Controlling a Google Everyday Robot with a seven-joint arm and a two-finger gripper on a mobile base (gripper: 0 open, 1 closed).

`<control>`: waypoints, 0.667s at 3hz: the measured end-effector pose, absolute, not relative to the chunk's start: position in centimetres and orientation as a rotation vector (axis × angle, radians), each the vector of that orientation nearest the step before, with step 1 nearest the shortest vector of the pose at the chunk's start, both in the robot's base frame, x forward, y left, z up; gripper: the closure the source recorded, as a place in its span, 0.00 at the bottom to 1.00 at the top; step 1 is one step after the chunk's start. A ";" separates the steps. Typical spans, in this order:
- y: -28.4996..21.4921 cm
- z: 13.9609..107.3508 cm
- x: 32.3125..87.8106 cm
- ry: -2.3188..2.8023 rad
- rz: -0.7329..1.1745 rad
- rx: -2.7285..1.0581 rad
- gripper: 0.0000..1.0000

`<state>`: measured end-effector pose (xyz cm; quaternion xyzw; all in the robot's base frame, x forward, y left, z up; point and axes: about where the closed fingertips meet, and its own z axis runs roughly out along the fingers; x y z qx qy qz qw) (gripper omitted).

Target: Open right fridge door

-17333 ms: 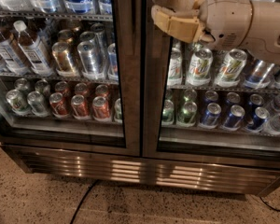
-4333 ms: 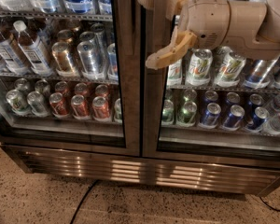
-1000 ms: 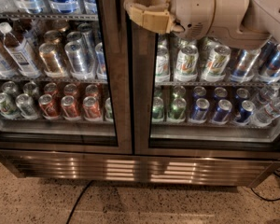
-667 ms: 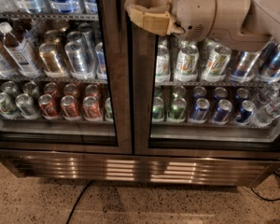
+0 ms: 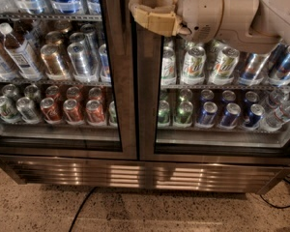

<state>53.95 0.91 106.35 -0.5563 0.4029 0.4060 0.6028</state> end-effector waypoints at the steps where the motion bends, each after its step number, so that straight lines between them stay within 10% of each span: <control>1: 0.9 106.4 54.0 0.933 0.940 -1.288 1.00; 2: 1.0 106.7 54.2 0.934 0.934 -1.282 1.00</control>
Offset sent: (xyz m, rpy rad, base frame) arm 0.0097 -0.0024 0.0088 0.0077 -0.0035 -0.0327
